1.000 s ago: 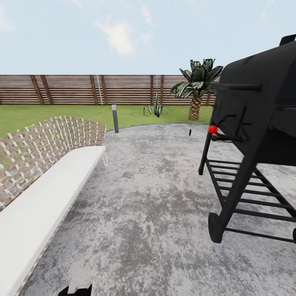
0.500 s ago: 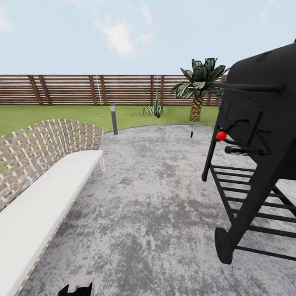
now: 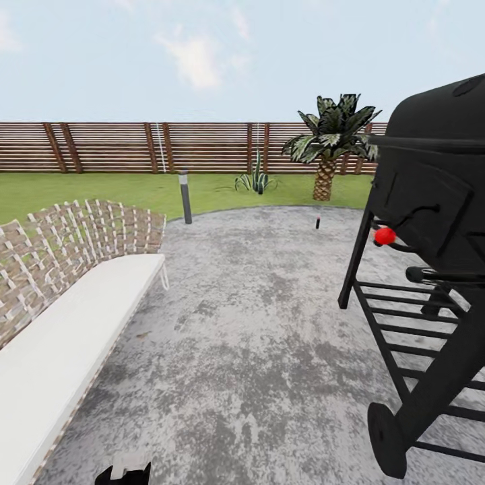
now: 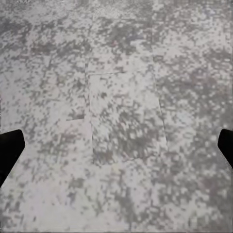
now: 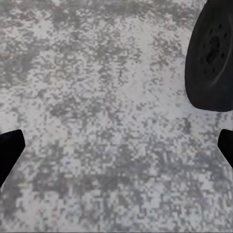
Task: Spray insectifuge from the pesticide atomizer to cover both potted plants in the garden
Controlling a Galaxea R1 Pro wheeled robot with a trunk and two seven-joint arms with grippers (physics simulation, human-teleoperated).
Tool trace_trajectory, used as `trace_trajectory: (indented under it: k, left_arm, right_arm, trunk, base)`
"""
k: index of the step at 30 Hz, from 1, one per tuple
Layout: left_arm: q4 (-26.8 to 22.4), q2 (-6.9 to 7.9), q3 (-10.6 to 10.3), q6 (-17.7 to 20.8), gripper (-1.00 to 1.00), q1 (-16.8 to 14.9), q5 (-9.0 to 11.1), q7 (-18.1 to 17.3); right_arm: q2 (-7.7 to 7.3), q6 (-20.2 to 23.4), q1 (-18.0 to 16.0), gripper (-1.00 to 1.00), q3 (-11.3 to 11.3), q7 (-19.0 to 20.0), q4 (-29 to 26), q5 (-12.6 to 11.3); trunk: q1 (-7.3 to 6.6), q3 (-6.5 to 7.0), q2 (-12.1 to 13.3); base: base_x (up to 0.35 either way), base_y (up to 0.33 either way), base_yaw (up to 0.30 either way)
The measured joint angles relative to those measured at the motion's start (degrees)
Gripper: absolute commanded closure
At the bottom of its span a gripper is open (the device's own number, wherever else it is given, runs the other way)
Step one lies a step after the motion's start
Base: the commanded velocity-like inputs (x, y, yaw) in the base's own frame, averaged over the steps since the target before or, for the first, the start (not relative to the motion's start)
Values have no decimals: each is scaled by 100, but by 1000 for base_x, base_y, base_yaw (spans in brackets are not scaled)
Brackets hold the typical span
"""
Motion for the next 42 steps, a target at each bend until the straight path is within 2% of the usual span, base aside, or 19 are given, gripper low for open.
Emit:
trace_trajectory:
  k: [20,42]
  left_arm:
    - [0,2,2,-9,-100,0,0,0]
    - [6,2,-2,-9,-100,0,0,0]
  right_arm:
    - [0,-3,0,-100,-9,-8,-8,0]
    - [0,-2,0,-100,-10,-2,-2,0]
  trunk:
    - [0,0,0]
    - [0,0,0]
  base:
    - [334,115,0]
    - [335,25,0]
